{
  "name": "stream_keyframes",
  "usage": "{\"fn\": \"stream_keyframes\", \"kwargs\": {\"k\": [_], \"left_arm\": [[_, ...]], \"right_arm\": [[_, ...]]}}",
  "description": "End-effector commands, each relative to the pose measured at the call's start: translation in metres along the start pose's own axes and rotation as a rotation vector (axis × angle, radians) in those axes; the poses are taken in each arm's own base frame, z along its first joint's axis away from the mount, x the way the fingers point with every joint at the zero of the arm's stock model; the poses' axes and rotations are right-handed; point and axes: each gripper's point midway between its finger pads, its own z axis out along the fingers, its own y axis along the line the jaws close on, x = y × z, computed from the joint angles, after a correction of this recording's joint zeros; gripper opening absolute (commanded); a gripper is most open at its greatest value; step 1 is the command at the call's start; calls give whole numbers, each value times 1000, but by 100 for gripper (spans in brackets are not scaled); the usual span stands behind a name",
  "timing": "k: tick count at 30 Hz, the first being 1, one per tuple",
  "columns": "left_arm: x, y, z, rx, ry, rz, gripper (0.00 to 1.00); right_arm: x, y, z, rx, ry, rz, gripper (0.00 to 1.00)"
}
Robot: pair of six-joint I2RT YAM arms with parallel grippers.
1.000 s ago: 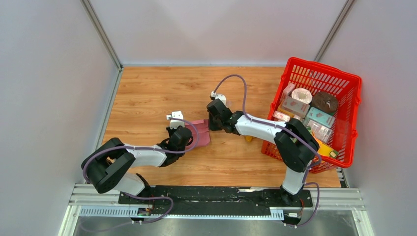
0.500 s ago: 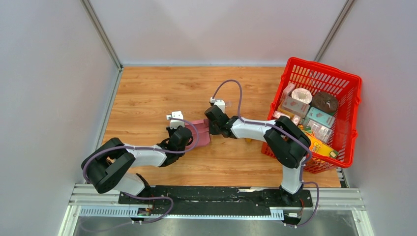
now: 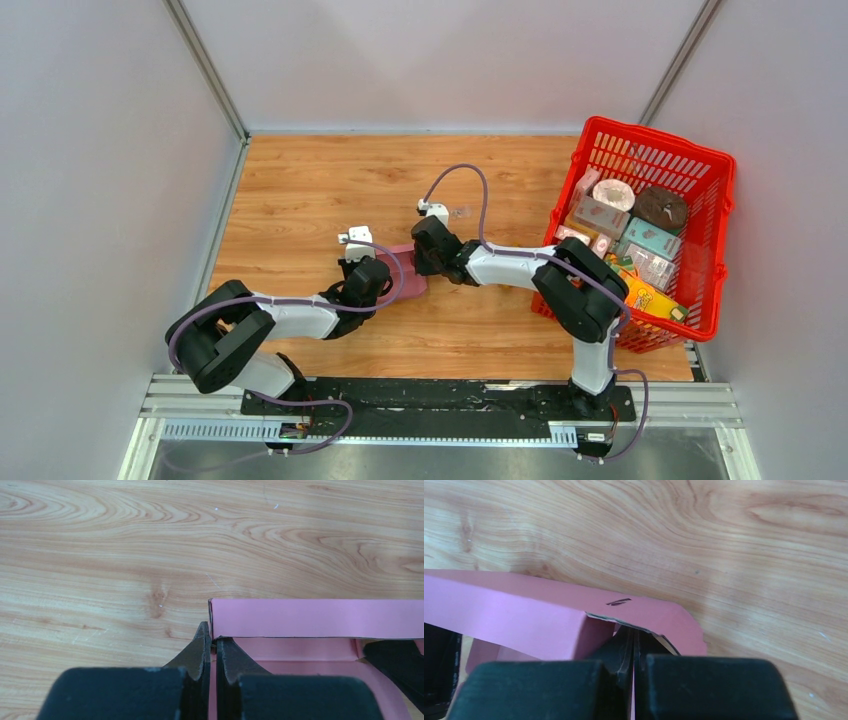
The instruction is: Fold the paper box
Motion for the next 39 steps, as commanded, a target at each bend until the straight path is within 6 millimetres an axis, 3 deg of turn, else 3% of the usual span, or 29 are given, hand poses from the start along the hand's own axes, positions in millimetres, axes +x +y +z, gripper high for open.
{"fn": "stream_keyframes", "kwargs": {"k": [1,4,9,11,13,15,17,21,24,27,30,31,33,36,37,39], "left_arm": [[21,7,-2,0,68,54,0],[23,8,-2,-3,71,50,0],[24,6,-2,0,78,57,0],[23,8,-2,-4,72,51,0],[23,9,-3,-6,69,51,0],[22,10,-3,-12,68,49,0],[22,9,-2,-10,62,40,0],[23,8,-2,-11,75,55,0],[22,9,-3,-11,70,53,0],[21,11,-4,-18,69,54,0],[20,9,-3,-11,62,49,0],[20,10,-3,-13,66,54,0],[21,10,-4,-14,71,56,0],[18,9,-4,-5,65,52,0],[19,9,-4,-7,66,54,0],[19,9,-4,-8,67,53,0]], "right_arm": [[-7,25,8,-100,-30,36,0],[-1,26,10,-109,-27,48,0],[21,9,21,-48,26,58,0],[22,7,19,-43,26,51,0],[17,0,11,-16,13,19,0],[8,-3,-9,-4,9,-11,2],[3,0,-27,-37,1,-42,10],[21,16,-43,-140,12,-83,20],[43,14,-30,-125,52,-79,23],[52,8,-18,-99,75,-83,21],[57,-10,-11,9,93,-86,15],[58,-15,-11,37,97,-82,9],[61,-24,-14,64,109,-85,8],[44,-19,-29,23,79,-87,13],[28,-15,-39,-3,46,-78,21],[18,-16,-49,-23,43,-103,26]]}}
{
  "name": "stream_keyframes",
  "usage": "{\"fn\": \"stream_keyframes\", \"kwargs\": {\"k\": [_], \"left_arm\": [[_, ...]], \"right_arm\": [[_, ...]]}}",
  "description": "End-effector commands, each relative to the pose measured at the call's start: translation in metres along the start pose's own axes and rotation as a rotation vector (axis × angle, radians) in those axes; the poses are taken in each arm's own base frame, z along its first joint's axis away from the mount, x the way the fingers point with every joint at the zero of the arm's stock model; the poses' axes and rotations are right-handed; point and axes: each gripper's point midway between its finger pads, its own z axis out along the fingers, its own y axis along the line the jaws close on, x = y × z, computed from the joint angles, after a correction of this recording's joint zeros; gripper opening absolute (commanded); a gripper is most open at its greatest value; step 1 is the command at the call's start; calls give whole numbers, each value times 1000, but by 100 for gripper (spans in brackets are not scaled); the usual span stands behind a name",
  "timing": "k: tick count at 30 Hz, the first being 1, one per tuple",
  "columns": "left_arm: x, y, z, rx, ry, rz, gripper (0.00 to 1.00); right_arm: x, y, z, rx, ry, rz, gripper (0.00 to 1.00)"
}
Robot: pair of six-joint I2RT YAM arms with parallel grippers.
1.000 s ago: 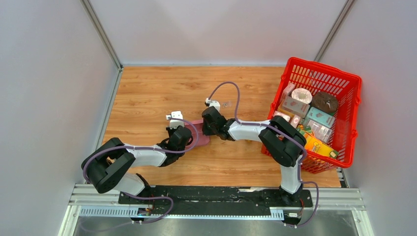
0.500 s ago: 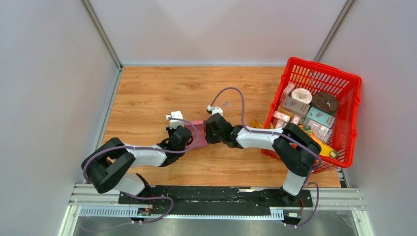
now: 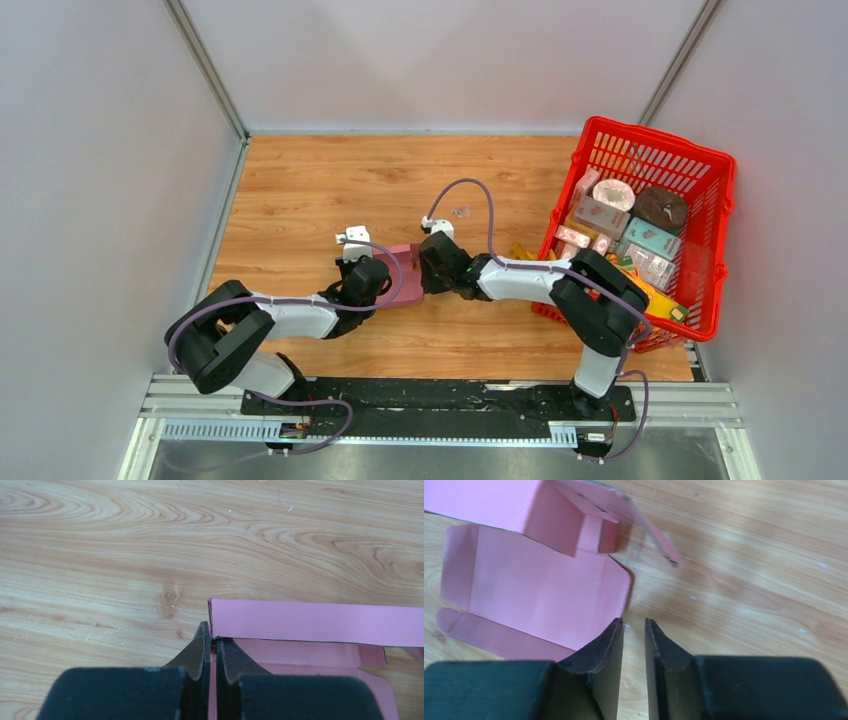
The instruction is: Fold the paper box
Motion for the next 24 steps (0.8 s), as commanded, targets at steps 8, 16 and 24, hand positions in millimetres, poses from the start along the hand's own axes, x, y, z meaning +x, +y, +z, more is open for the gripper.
{"fn": "stream_keyframes", "kwargs": {"k": [8,16,24], "left_arm": [[22,1,-3,21,72,53,0],[21,1,-3,23,72,54,0],[23,-3,-2,35,79,54,0]], "right_arm": [[-63,-28,-41,-10,-97,-156,39],[-79,1,-19,-126,-117,-229,40],[-86,17,-12,-102,-122,-191,8]]}}
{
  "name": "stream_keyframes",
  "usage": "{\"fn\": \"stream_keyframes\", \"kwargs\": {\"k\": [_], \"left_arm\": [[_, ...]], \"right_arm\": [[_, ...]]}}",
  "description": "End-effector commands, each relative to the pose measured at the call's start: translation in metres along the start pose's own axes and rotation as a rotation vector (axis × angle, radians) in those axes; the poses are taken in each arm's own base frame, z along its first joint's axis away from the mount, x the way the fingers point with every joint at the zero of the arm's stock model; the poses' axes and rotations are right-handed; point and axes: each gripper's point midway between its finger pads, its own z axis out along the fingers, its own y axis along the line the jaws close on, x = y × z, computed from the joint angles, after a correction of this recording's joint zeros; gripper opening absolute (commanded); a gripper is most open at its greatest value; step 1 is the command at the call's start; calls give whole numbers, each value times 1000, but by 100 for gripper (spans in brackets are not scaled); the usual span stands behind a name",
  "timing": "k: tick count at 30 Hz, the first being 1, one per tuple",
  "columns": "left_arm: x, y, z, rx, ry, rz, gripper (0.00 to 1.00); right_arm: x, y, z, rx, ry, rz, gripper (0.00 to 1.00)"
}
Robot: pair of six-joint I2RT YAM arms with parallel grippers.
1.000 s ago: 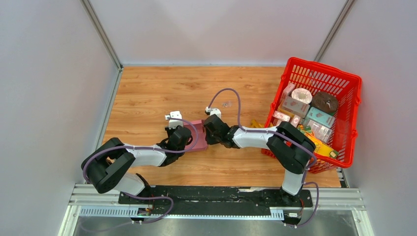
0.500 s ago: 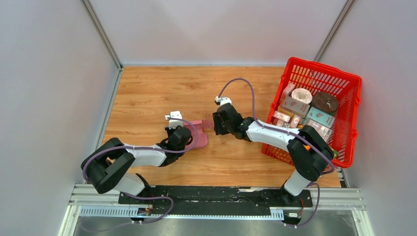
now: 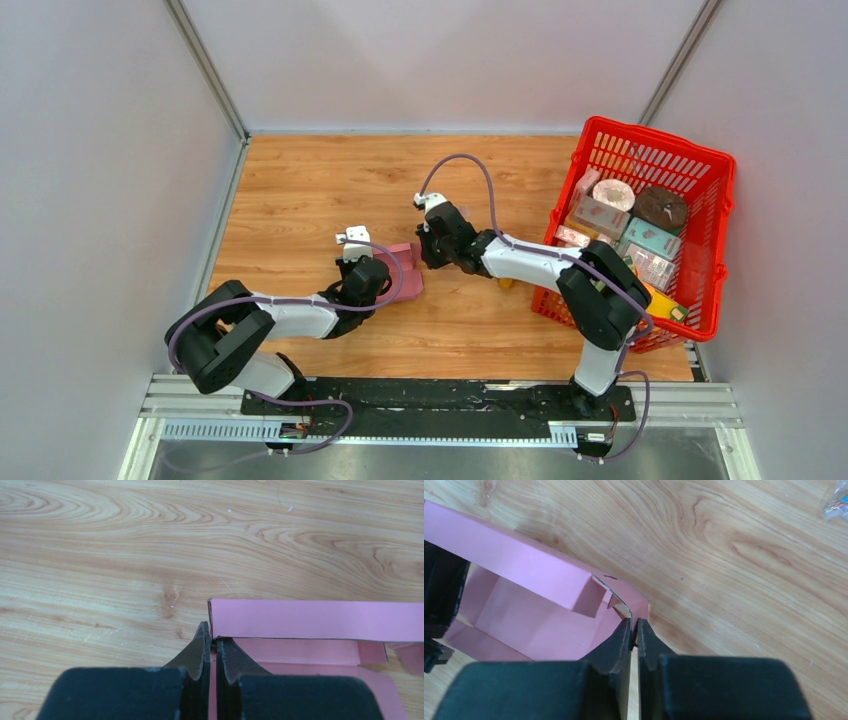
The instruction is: Fold the paper box
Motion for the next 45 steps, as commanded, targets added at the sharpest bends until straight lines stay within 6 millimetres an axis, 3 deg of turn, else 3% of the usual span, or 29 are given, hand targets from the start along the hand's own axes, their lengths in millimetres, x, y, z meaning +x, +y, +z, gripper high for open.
{"fn": "stream_keyframes", "kwargs": {"k": [1,8,28,32,34,35,37,40,42,45], "left_arm": [[23,-2,-2,30,80,54,0],[22,-3,-3,36,78,48,0],[23,-8,-4,65,88,28,0],[24,-6,-5,62,88,28,0],[23,-5,-5,56,85,30,0],[22,-4,-6,53,85,32,0],[21,-3,-6,52,77,27,0],[19,-1,-5,43,71,33,0],[20,-1,-5,40,73,37,0],[21,0,-5,36,75,42,0]], "right_arm": [[-34,23,-5,-1,-84,13,3],[-30,38,-12,38,-29,120,0],[-15,51,10,112,78,630,8],[-12,51,12,80,63,525,15],[-22,54,3,31,27,435,19],[-11,47,0,25,36,314,24],[-23,45,-21,-2,-16,217,35],[-24,31,-45,-4,-31,17,43],[-20,10,-53,27,-32,-60,46],[-27,-6,-62,19,-46,-126,47]]}}
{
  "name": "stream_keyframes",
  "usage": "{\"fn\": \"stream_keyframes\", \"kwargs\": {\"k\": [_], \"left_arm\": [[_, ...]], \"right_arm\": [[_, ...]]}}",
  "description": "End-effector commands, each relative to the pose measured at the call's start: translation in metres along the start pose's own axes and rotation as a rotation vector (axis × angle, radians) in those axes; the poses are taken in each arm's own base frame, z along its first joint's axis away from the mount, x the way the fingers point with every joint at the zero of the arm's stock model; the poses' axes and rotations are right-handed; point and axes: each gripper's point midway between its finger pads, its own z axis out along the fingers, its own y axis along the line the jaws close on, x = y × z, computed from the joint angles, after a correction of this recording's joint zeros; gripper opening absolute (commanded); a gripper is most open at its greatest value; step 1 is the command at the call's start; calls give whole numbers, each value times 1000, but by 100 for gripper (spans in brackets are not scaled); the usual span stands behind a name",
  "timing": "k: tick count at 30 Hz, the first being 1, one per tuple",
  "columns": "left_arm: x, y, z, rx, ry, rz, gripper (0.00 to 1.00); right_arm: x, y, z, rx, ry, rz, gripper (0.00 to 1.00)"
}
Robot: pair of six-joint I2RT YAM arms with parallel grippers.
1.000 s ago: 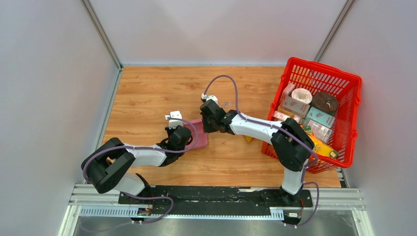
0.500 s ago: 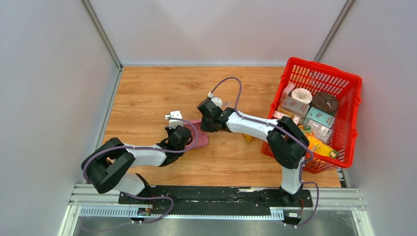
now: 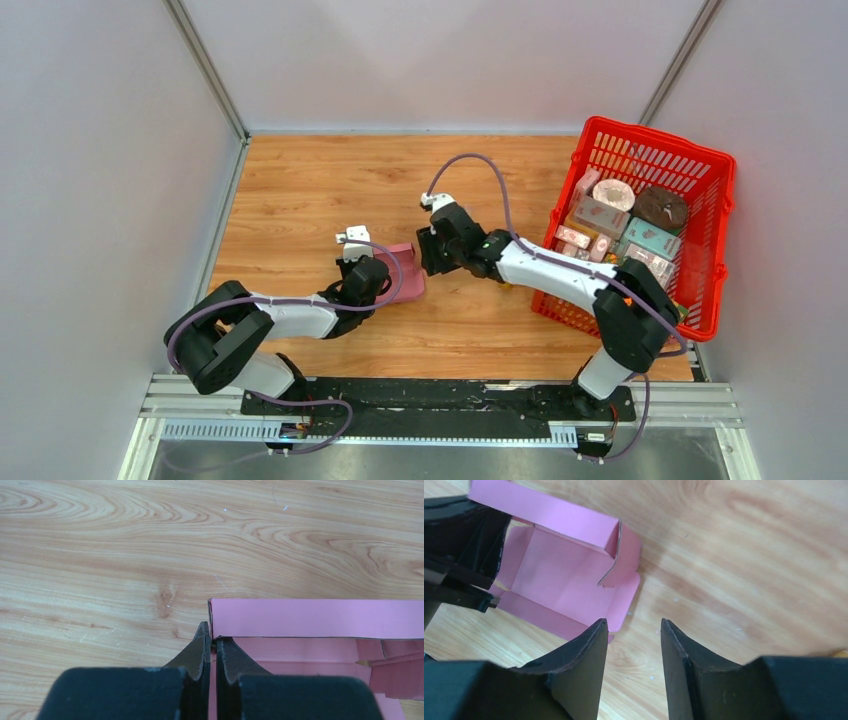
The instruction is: Fold the paper box
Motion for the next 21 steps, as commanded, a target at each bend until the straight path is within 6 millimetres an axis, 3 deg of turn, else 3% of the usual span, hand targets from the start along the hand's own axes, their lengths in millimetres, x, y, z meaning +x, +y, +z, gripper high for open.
{"fn": "stream_keyframes", "kwargs": {"k": [1,5,6,9,12,21], "left_arm": [[20,2,-5,23,69,47,0],[21,4,-4,15,70,55,0],[20,4,-4,15,68,54,0],[20,5,-5,14,70,58,0],[18,6,-6,16,66,53,0],[21,2,-5,26,77,53,0]], "right_arm": [[-36,-23,-21,-12,-101,-208,47],[-43,-19,-1,-50,-117,-310,43],[-35,-14,10,-89,-91,-328,40],[-37,-4,27,-142,-133,-382,38],[-48,11,31,-192,-215,-423,37],[-38,35,48,-246,-241,-444,37]]}}
